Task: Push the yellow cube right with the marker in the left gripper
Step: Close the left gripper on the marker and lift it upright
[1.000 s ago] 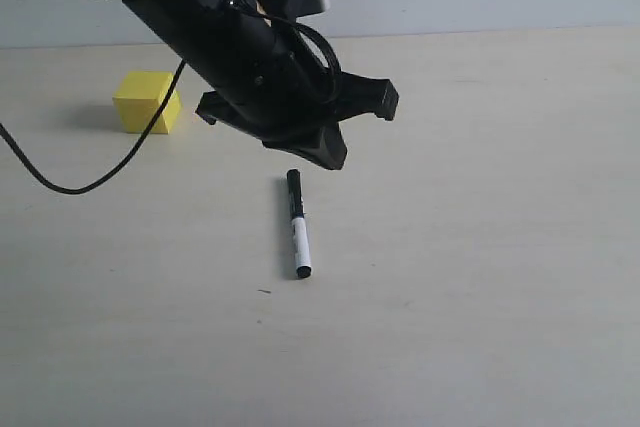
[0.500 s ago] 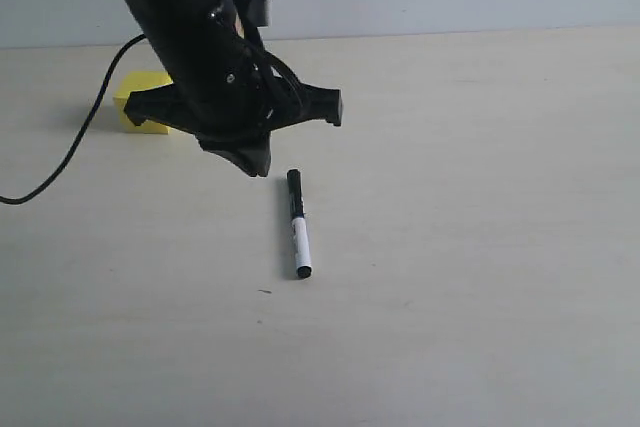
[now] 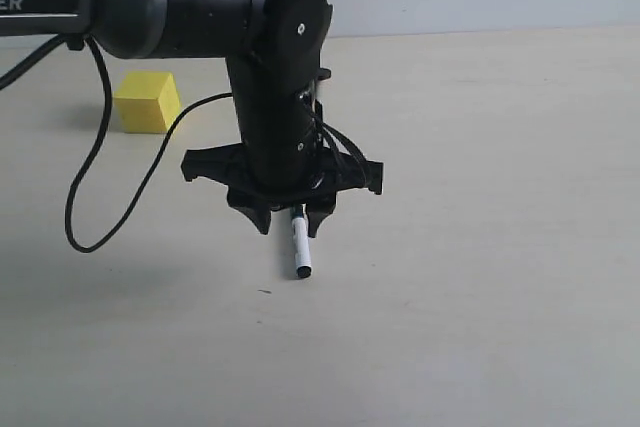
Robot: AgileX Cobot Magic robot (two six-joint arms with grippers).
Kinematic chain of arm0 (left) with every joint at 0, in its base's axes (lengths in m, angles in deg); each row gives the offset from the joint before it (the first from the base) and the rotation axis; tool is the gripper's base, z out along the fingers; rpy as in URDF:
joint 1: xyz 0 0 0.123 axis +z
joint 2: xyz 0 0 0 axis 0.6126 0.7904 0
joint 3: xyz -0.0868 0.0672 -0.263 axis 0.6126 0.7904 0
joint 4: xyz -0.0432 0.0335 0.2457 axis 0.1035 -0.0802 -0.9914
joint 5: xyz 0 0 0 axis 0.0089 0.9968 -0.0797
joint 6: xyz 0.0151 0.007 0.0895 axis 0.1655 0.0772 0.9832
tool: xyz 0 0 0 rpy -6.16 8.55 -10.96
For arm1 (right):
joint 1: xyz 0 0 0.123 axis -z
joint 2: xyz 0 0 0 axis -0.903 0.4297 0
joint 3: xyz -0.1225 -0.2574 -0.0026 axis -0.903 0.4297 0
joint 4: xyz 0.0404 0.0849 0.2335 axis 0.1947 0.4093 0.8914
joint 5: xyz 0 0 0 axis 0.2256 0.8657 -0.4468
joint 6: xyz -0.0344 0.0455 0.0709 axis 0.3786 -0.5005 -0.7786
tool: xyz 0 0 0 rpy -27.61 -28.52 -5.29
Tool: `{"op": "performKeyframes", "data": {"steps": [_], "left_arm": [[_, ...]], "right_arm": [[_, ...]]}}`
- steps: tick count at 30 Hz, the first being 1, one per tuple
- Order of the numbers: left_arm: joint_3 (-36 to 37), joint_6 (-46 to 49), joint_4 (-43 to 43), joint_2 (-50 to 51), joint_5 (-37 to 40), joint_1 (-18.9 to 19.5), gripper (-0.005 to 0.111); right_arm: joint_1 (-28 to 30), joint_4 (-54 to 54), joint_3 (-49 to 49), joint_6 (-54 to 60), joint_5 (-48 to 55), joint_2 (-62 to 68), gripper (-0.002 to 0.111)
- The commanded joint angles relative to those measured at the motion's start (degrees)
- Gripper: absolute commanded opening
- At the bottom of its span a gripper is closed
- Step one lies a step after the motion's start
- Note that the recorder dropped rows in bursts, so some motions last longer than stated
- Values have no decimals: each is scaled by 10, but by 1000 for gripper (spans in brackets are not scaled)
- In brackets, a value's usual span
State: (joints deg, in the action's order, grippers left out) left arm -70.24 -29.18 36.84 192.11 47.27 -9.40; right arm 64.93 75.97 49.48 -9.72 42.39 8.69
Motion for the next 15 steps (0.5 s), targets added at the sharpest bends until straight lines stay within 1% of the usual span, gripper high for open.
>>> {"op": "performKeyframes", "data": {"steps": [1, 3, 5, 10, 15], "left_arm": [[-5, -2, 1, 9, -29, 7, 49], [-5, -5, 7, 14, -37, 16, 54], [-5, -5, 14, 19, -43, 21, 57], [-5, -5, 15, 38, -78, 23, 57], [-5, -5, 19, 62, -83, 23, 57]], "right_arm": [[0, -1, 3, 0, -3, -4, 0], [0, -1, 3, 0, -3, -4, 0], [0, -1, 3, 0, -3, -4, 0], [0, -1, 3, 0, -3, -4, 0], [0, -1, 3, 0, -3, -4, 0]]}}
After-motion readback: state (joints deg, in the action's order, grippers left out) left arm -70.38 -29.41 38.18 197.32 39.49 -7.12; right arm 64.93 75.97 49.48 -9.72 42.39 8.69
